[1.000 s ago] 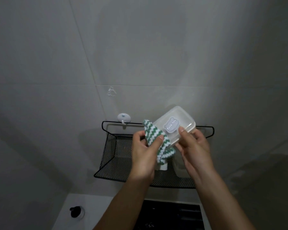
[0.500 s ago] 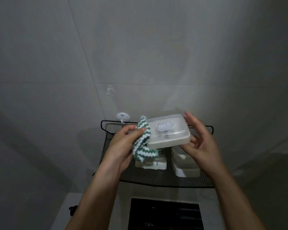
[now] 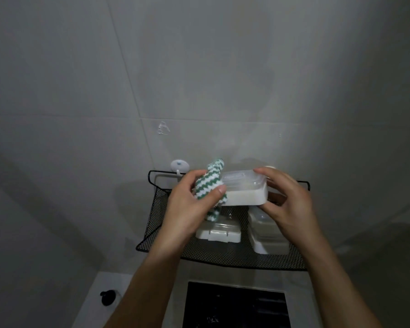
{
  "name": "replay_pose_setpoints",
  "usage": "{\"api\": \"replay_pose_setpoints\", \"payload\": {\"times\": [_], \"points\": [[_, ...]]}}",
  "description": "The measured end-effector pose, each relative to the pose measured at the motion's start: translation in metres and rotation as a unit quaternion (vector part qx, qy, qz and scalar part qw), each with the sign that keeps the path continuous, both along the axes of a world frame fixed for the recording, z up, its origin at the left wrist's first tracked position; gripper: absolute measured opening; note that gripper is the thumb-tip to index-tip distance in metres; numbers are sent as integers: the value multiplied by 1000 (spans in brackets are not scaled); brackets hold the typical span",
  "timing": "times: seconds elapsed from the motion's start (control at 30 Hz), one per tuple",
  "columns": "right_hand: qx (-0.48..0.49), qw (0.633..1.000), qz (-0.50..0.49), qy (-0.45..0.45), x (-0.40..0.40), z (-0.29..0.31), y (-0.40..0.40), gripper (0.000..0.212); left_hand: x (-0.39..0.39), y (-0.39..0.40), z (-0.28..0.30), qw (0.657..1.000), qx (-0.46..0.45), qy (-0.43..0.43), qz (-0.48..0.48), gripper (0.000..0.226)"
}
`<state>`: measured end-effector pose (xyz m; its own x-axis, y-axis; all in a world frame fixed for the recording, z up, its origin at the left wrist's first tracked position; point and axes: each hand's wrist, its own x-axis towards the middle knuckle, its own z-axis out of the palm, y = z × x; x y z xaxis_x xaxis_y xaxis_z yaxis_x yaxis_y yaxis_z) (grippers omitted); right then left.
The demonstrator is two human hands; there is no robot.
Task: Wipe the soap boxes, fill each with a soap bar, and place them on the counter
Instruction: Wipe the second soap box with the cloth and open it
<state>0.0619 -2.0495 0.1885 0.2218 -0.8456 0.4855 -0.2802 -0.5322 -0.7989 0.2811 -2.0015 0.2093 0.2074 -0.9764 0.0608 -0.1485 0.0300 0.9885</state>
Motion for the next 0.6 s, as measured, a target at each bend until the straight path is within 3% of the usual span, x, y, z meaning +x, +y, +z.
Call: {"api": "replay_pose_setpoints", "payload": {"times": [0.2,0.43,0.6], "points": [[-17,1000,0,13,4,-2,-2,58,-5,-3,2,997,-31,-67,27,28],[60,997,13,-40,0,-6,-1,54,7,-10,-3,998,-35,23,44,13],[88,996,-24,14,-2,0,0,46,10,-9,-8,997,-17,70,34,23]]}}
